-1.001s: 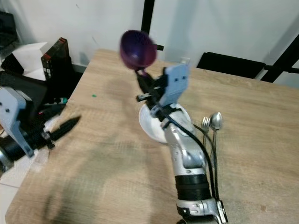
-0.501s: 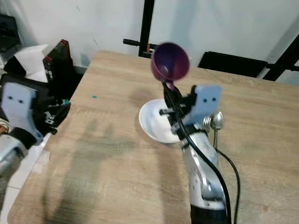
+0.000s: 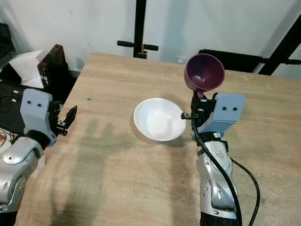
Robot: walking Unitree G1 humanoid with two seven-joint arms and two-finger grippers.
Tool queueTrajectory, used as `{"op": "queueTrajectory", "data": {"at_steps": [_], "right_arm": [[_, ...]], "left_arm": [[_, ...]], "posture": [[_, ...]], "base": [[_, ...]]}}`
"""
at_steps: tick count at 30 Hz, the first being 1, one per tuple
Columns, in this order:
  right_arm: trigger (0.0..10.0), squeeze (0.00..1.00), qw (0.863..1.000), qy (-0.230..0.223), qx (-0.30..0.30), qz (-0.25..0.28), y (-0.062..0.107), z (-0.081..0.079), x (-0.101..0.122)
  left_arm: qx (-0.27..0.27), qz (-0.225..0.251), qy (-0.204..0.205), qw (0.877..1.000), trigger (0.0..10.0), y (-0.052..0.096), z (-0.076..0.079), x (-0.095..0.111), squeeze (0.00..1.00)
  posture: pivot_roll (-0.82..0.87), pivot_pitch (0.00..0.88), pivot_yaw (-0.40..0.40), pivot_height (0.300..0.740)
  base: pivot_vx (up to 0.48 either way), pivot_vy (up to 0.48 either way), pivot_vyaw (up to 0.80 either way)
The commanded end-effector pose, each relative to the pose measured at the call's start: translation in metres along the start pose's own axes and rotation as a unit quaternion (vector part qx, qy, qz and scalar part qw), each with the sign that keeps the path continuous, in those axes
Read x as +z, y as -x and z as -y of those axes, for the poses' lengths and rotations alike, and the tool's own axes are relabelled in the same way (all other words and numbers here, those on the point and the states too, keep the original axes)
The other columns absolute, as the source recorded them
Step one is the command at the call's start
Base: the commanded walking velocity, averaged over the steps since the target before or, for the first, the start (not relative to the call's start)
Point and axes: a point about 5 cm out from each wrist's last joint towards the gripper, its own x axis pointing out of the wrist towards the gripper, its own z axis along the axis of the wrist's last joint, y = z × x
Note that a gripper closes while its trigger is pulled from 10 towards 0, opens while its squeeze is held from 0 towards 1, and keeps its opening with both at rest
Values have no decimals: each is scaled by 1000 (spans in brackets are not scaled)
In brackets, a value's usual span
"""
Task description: Setting the table
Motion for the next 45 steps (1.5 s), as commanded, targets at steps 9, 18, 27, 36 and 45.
{"op": "queueTrajectory", "data": {"at_steps": [9,18,27,36,45], "right_arm": [[10000,0,1000,4,6,-9,2,-2,-3],[10000,0,1000,1,9,-14,3,-4,-6],[10000,0,1000,3,12,-18,3,-4,-8],[10000,0,1000,3,12,-22,4,-4,-10],[10000,0,1000,5,11,-23,4,-3,-11]], "left_arm": [[-1,-1,1,1000,10000,1,4,-4,0],[-2,0,2,1000,10000,1,4,-5,0],[0,0,2,1000,10000,2,4,-5,0],[-1,0,2,1000,10000,1,4,-5,0],[-3,1,3,1000,10000,1,5,-4,0]], "posture": [[-98,25,29,740],[-98,28,28,740],[-97,31,26,740],[-97,31,26,740],[-99,32,26,740]], "base": [[-280,0,0],[-326,0,0],[-328,0,0],[-327,0,0],[-327,0,0]]}}
